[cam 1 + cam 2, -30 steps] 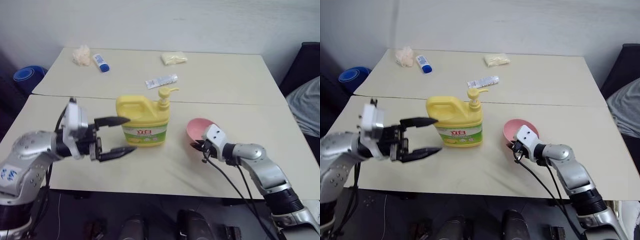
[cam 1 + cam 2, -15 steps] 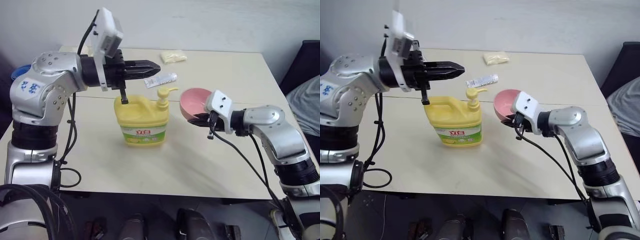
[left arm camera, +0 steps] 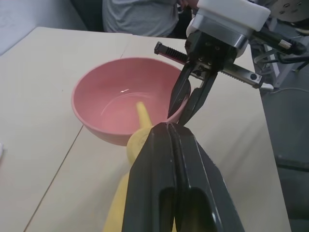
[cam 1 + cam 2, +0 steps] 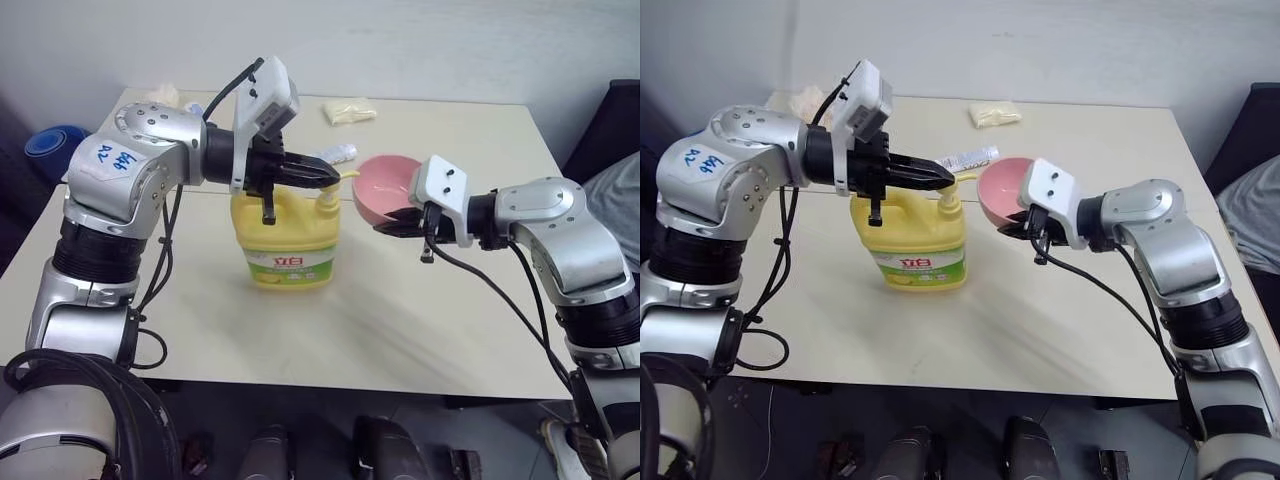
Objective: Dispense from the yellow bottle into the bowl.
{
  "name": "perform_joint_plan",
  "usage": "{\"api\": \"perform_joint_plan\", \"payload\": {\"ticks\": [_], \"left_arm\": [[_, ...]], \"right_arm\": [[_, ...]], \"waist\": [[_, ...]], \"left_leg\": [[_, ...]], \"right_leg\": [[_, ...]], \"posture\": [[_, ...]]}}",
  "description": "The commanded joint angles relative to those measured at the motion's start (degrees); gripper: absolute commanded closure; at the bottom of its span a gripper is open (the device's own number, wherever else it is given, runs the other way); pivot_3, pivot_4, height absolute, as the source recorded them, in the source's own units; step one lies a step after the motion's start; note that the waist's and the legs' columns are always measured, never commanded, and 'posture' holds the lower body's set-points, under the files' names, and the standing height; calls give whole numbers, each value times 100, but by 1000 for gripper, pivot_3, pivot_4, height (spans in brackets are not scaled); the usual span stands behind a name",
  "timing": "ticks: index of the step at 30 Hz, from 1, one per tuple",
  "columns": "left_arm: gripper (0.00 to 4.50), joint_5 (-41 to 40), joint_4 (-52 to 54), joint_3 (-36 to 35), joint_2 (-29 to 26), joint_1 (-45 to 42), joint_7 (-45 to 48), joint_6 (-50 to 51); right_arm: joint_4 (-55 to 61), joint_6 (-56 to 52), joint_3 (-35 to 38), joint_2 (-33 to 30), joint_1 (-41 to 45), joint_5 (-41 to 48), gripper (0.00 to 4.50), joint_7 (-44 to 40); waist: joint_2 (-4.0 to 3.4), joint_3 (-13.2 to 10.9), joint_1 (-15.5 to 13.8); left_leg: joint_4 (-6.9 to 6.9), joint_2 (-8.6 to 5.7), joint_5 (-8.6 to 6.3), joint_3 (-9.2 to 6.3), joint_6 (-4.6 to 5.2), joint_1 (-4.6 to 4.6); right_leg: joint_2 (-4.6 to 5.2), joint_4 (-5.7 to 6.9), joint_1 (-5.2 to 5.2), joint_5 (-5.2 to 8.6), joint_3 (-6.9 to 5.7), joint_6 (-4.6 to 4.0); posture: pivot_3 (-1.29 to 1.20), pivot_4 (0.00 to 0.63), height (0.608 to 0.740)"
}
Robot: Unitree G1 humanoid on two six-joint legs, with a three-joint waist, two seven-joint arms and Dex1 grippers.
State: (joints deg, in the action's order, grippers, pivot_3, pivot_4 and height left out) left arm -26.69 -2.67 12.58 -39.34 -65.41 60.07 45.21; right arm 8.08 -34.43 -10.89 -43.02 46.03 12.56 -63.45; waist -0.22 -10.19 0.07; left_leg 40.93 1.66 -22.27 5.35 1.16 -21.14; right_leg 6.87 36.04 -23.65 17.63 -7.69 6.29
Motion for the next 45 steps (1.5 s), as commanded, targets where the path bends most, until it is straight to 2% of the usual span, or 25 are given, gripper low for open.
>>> {"api": "perform_joint_plan", "payload": {"ticks": [1,18,27,45], "left_arm": [[4470,369,-93,276,-91,-56,72,162],[4470,464,-378,-45,290,-515,9,252],[4470,1104,-398,454,52,-274,211,-92],[4470,1247,-649,659,245,148,363,-127]], "right_arm": [[340,-91,88,-139,116,75,4500,-59],[684,-401,84,-156,-70,141,4500,-101],[664,-354,122,-140,-43,109,4500,-57],[-35,241,-103,42,261,-106,4500,-157]], "waist": [[0,0,2],[0,0,-2],[0,0,3],[2,5,3]], "left_leg": [[2,0,0,0,0,1],[8,1,0,-2,0,-1],[8,1,0,0,0,3],[16,1,0,0,0,20]], "right_leg": [[0,2,0,0,1,0],[1,10,-1,0,2,0],[1,12,0,0,3,0],[2,22,14,0,6,0]], "posture": [[0,150,740],[0,150,740],[0,150,740],[0,150,740]]}}
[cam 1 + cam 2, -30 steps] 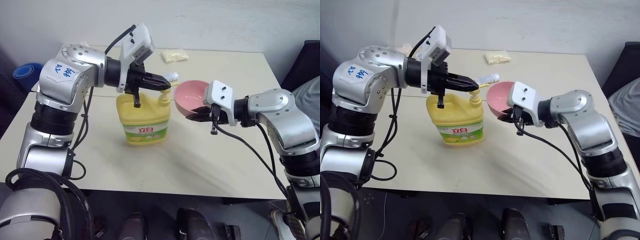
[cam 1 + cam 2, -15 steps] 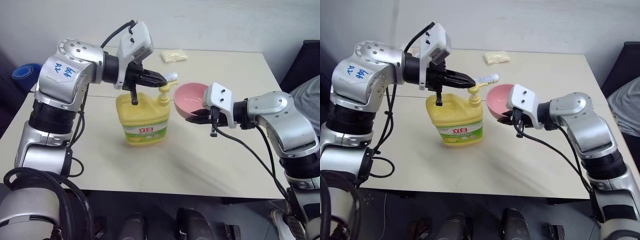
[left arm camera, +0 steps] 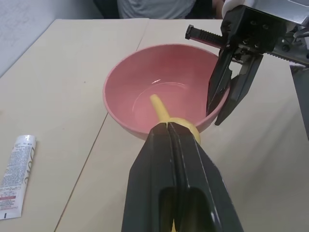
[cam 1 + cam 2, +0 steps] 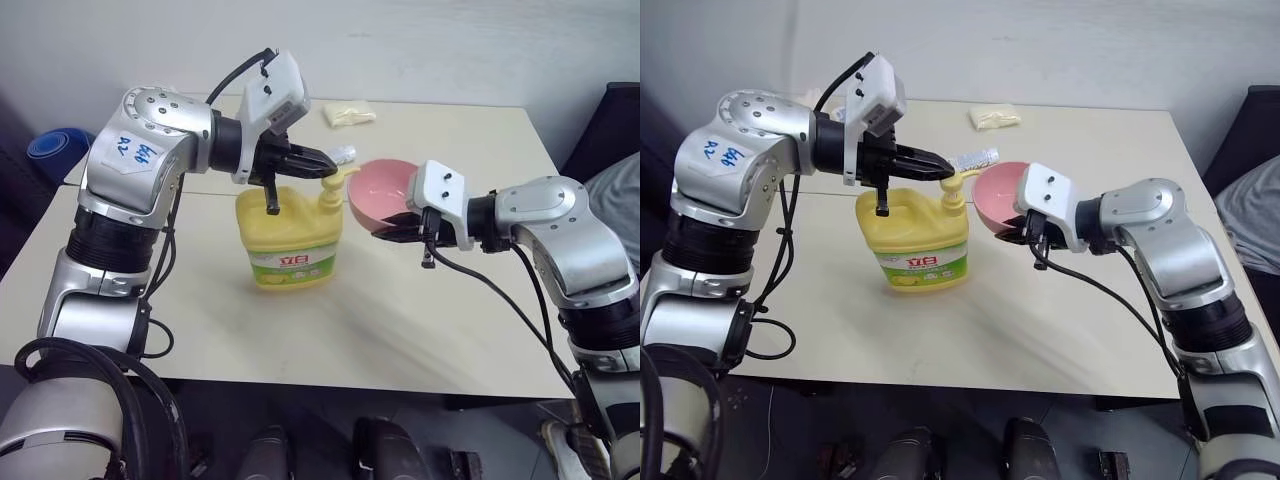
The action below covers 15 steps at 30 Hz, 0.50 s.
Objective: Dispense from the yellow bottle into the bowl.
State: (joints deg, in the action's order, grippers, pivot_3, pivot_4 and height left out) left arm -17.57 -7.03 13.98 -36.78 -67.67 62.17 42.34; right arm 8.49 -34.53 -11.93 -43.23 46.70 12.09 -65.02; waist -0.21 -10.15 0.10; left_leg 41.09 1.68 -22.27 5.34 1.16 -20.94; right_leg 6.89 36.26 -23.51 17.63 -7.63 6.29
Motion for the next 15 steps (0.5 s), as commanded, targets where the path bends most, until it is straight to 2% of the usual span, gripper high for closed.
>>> {"api": "perform_joint_plan", "payload": {"ticks": [1,8,15], "left_arm": [[4470,344,-224,530,-13,387,164,155],[4470,377,-397,603,-20,510,228,246],[4470,427,-573,705,-68,739,300,326]], "right_arm": [[-129,293,-16,78,217,-73,4500,-1],[-438,537,-109,242,423,-142,4500,-43],[-461,599,-75,354,475,-118,4500,-48]], "waist": [[1,2,1],[1,12,4],[-2,16,9]], "left_leg": [[0,0,0,0,0,2],[-1,1,0,1,0,12],[-16,6,-1,6,-1,74]], "right_leg": [[0,1,1,0,0,0],[1,4,7,0,5,0],[0,-9,69,1,10,-1]], "posture": [[0,150,740],[0,150,740],[0,150,740]]}}
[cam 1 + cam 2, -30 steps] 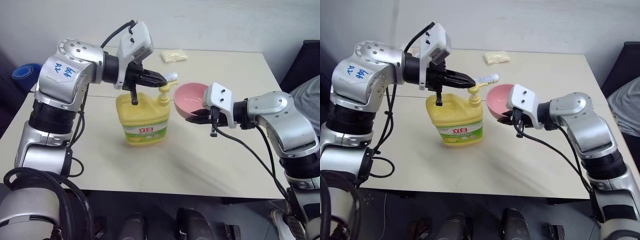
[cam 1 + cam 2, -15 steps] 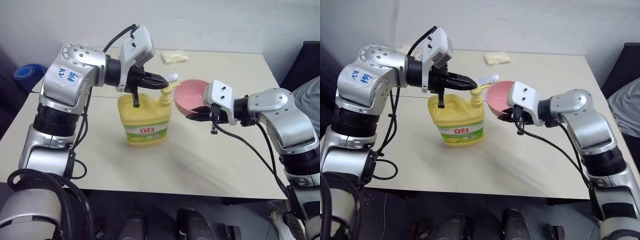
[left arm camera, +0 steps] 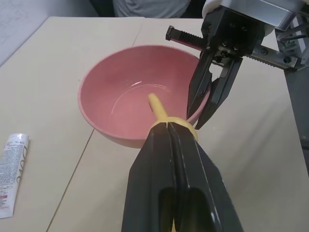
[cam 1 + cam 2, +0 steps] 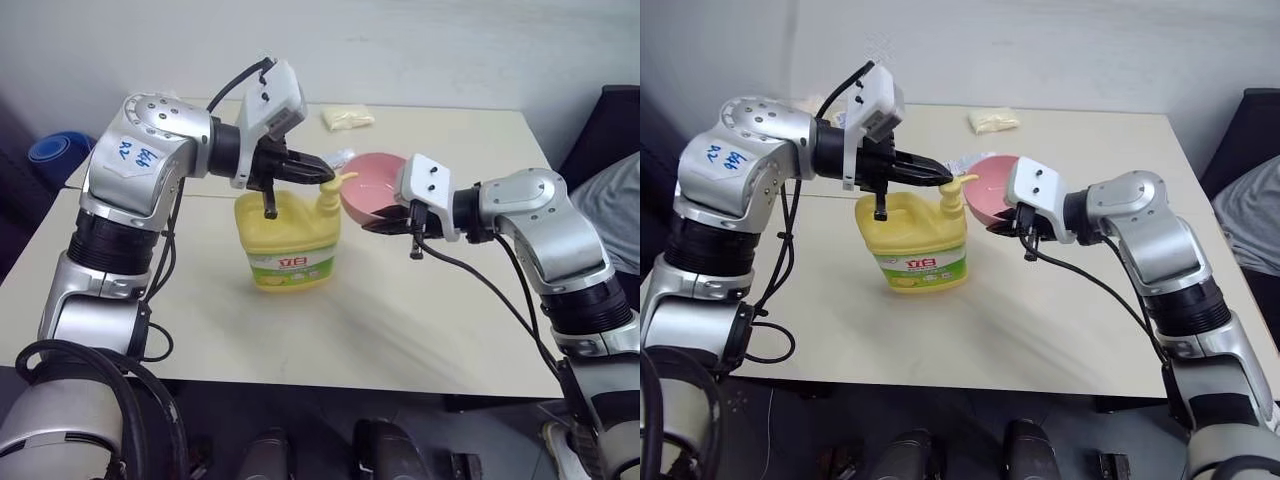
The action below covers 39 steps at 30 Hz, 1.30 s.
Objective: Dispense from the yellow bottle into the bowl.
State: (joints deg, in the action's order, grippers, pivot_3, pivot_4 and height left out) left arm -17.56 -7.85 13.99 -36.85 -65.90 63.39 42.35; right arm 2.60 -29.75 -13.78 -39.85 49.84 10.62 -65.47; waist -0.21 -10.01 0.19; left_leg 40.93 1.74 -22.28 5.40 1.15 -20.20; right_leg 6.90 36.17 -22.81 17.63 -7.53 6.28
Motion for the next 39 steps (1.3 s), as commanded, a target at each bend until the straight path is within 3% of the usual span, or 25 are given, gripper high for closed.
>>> {"api": "perform_joint_plan", "payload": {"ticks": [1,10,14,20,25,30,33,36,39], "left_arm": [[4470,434,-512,725,-68,588,198,335],[4470,456,-737,596,94,587,139,90],[4470,52,-798,-202,313,333,10,-295],[4470,-574,-518,-1185,13,367,547,-707],[4470,-1092,-219,-2035,-278,918,675,-1021],[4470,-1176,276,-2853,-845,2746,850,-1572],[3864,-956,431,-3155,-1062,3704,646,-1974],[2973,-1177,693,-3503,-1056,4364,385,-1863],[2024,-966,838,-3585,-837,4995,155,-2473]], "right_arm": [[141,114,115,20,157,34,4500,-5],[197,69,128,28,67,51,4500,25],[104,160,237,-74,-131,-25,4500,154],[-66,562,624,-406,-678,-4,4500,216],[-317,1093,965,-627,-1400,116,4500,102],[-1349,2246,1290,-618,-2364,16,4500,93],[-2119,3053,1455,-489,-2643,-54,4500,252],[-2653,3635,1570,-370,-2823,0,4500,294],[-2830,3852,1660,-274,-3038,214,3603,74]], "waist": [[-1,5,0],[-6,49,-3],[-5,49,-13],[-4,27,-3],[0,22,8],[0,20,43],[5,12,48],[7,6,17],[4,6,-9]], "left_leg": [[0,0,-1,-1,-1,5],[-1,2,-2,-4,-3,13],[1,2,-2,-7,-2,10],[-1,-1,-2,-9,-2,-22],[3,-3,-2,-7,-2,-97],[-3,-3,-2,-6,-2,-93],[3,2,-2,-7,-2,-89],[10,8,-1,-8,0,-86],[11,9,-1,-10,1,-86]], "right_leg": [[0,-1,7,0,-1,0],[-1,-4,17,1,-1,-1],[0,-8,19,1,-3,-1],[0,-11,-13,0,-9,-1],[-1,-6,-91,0,-13,0],[-2,-11,-89,0,-11,0],[-3,-6,-85,0,-10,0],[13,4,-83,0,-7,0],[24,8,-82,0,-9,0]], "posture": [[0,150,740],[0,150,740],[0,150,740],[0,150,740],[0,150,740],[0,150,740],[0,150,740],[0,150,740],[0,150,740]]}}
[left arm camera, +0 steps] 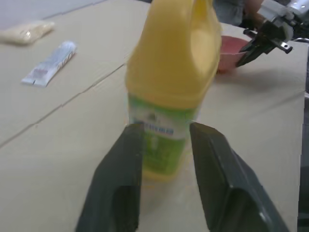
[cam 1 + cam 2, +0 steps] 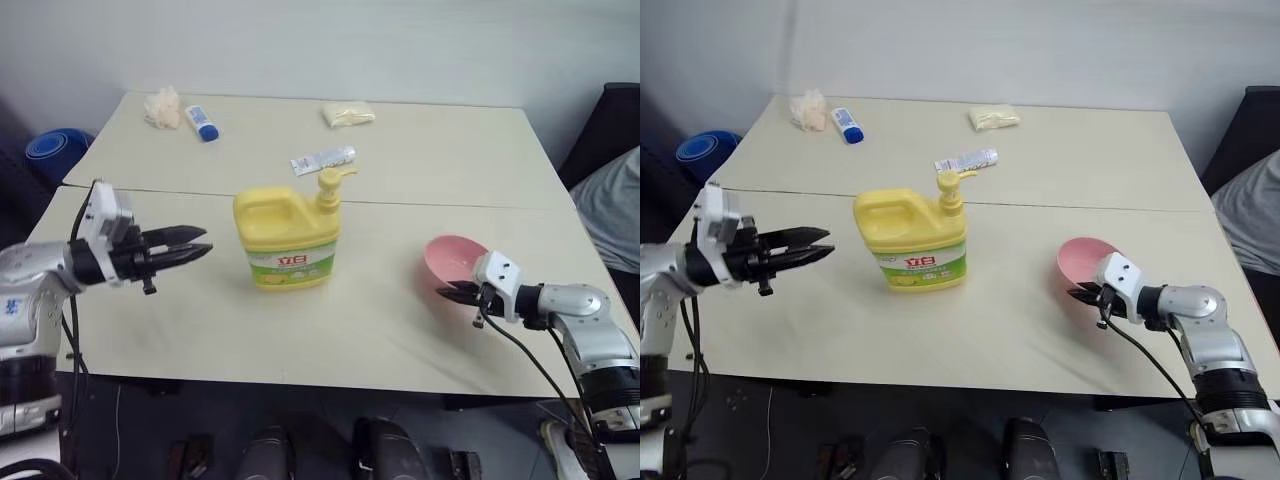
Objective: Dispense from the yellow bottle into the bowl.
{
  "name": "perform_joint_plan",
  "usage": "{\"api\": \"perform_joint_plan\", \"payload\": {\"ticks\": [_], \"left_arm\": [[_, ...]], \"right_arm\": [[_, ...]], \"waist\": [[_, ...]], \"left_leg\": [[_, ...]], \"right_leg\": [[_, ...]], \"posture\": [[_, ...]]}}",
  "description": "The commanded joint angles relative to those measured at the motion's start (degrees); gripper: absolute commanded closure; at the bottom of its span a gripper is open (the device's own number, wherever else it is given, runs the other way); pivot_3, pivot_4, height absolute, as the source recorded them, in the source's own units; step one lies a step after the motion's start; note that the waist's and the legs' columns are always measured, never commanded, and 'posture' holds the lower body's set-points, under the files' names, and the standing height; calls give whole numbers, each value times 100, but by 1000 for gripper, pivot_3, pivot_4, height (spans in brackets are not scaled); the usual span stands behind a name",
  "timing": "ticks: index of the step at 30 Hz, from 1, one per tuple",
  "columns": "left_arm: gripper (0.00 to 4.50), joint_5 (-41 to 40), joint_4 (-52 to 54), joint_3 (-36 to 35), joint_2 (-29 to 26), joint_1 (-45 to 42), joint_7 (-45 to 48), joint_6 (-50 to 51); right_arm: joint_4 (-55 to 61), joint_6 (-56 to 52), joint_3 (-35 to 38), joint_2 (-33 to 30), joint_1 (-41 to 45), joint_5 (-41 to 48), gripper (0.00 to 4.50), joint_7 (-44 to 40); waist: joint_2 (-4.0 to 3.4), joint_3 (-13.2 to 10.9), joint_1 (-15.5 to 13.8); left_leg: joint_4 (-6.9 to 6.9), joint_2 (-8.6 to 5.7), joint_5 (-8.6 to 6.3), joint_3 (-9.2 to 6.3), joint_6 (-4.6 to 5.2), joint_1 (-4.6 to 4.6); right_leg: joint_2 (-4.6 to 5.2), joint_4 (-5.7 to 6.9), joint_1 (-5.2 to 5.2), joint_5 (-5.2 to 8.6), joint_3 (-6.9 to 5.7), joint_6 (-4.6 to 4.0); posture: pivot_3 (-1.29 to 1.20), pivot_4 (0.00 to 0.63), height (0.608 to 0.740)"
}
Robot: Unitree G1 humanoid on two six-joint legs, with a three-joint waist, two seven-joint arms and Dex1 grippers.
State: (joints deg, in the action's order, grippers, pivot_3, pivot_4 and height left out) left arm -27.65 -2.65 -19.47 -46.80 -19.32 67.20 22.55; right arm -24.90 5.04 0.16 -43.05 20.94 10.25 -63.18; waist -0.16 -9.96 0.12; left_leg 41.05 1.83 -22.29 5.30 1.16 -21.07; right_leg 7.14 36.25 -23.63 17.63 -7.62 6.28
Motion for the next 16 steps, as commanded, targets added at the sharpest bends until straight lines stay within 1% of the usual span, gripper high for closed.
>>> {"api": "perform_joint_plan", "payload": {"ticks": [1,4,5,6,7,8,10,11,12,13,16], "left_arm": [[1698,98,380,-239,243,523,-313,-655],[781,205,499,-187,453,954,-433,-1083],[426,259,531,-177,544,1082,-470,-1319],[145,277,593,-169,631,1250,-489,-1473],[0,321,625,-155,709,1423,-501,-1653],[0,382,593,-144,779,1614,-468,-1916],[0,605,505,-171,964,1990,-629,-2453],[0,731,498,-157,1025,2172,-736,-2644],[0,828,516,-137,1068,2300,-835,-2783],[0,923,550,-107,1109,2429,-925,-2911],[0,1057,633,-17,1137,2671,-1075,-3027]], "right_arm": [[-127,575,322,70,-207,287,3249,-183],[-6,1108,585,154,-362,620,2263,-397],[211,1143,707,212,-441,871,1859,-501],[447,1170,794,254,-541,1073,1561,-576],[687,1077,847,282,-658,1271,1213,-674],[951,1101,865,295,-801,1417,797,-797],[1608,1039,820,298,-1218,1632,130,-977],[1948,985,818,351,-1430,1732,35,-931],[2221,870,811,390,-1606,1816,35,-867],[2418,1017,802,491,-1760,1805,35,-809],[2598,1253,752,614,-2130,1634,35,-773]], "waist": [[-2,1,-5],[-2,0,-1],[-2,0,0],[-2,0,0],[-3,0,1],[-3,0,0],[-4,1,-2],[-4,1,-6],[-3,1,-8],[-2,1,-11],[-2,1,-17]], "left_leg": [[-2,-2,0,-1,1,4],[-4,-6,-1,-3,2,4],[-3,-5,-1,-2,2,4],[-3,-4,-1,-3,2,4],[-2,-4,-1,-2,2,5],[-2,-3,-1,-2,2,8],[-5,-3,-1,-2,2,12],[-9,-2,-1,-2,2,17],[-13,-1,-1,-2,2,19],[-13,-2,-2,-1,3,18],[-9,-8,-4,3,7,29]], "right_leg": [[4,-2,4,0,0,0],[7,-6,9,0,-6,1],[6,-6,8,0,-6,1],[5,-5,9,0,-8,1],[5,-3,9,0,-6,1],[6,-2,9,0,-4,1],[6,-4,12,0,-4,1],[6,-6,15,0,-5,1],[6,-10,17,0,-6,1],[6,-10,17,0,-7,1],[14,-2,24,-1,-2,1]], "posture": [[0,150,740],[0,150,740],[0,150,740],[0,150,740],[0,150,740],[0,150,740],[0,150,740],[0,150,740],[0,150,740],[0,150,740],[0,150,740]]}}
